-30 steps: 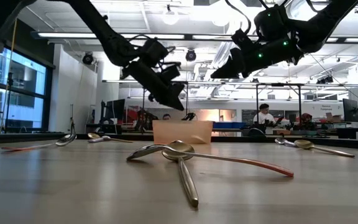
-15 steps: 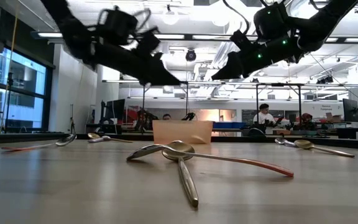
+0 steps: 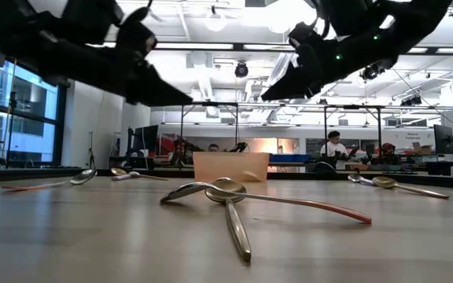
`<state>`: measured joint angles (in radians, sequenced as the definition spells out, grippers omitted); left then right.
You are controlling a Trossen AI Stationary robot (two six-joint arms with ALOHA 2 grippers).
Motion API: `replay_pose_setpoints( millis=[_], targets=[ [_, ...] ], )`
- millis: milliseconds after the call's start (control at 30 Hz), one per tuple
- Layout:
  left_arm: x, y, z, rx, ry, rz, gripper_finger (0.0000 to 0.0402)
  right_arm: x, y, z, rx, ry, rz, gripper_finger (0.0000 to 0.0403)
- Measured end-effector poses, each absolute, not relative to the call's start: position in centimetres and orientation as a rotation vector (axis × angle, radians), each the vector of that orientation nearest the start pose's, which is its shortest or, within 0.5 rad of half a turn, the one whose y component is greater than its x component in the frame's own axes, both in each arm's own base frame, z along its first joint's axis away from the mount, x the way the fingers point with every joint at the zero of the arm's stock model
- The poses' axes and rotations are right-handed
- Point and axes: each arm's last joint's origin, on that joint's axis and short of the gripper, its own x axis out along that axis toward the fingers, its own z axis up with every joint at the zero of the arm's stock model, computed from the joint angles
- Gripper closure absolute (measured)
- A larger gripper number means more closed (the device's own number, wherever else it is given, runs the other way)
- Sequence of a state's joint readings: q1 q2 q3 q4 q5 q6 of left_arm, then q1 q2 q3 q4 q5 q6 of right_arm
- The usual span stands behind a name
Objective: Sort silverware by color (type)
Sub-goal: Adjust the orange spoon
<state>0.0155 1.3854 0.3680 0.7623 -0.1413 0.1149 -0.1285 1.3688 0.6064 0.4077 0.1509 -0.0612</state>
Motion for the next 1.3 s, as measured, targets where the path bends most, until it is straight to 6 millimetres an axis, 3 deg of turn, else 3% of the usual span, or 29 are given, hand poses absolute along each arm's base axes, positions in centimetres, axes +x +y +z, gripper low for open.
replay_pose_setpoints(
  millis=[267, 500, 633, 933, 1167, 1300],
  targets=[
    [23.1, -2.8, 14.9, 0.152, 0.301, 0.019, 0.0401, 28.1, 2.7, 17.7, -0.006, 0.448, -0.232, 0.0403],
    [22.7, -5.2, 14.9, 0.121, 0.294, -0.08, 0.0401, 27.3, 6.2, 16.7, 0.058, 0.499, -0.213, 0.0385],
    [23.3, -5.8, 15.0, 0.078, 0.329, -0.093, 0.0398, 27.0, 7.1, 16.6, 0.044, 0.502, -0.203, 0.0359],
    [27.4, -8.6, 14.8, 0.161, 0.45, -0.188, 0.0361, 26.8, 8.0, 16.2, 0.061, 0.516, -0.181, 0.029],
    [27.3, -9.7, 14.2, 0.232, 0.429, -0.159, 0.037, 26.4, 9.7, 15.5, 0.026, 0.524, -0.184, 0.0277],
    [26.7, -9.1, 14.1, 0.207, 0.394, -0.147, 0.0393, 26.6, 8.9, 15.4, 0.03, 0.521, -0.246, 0.0277]
  ],
)
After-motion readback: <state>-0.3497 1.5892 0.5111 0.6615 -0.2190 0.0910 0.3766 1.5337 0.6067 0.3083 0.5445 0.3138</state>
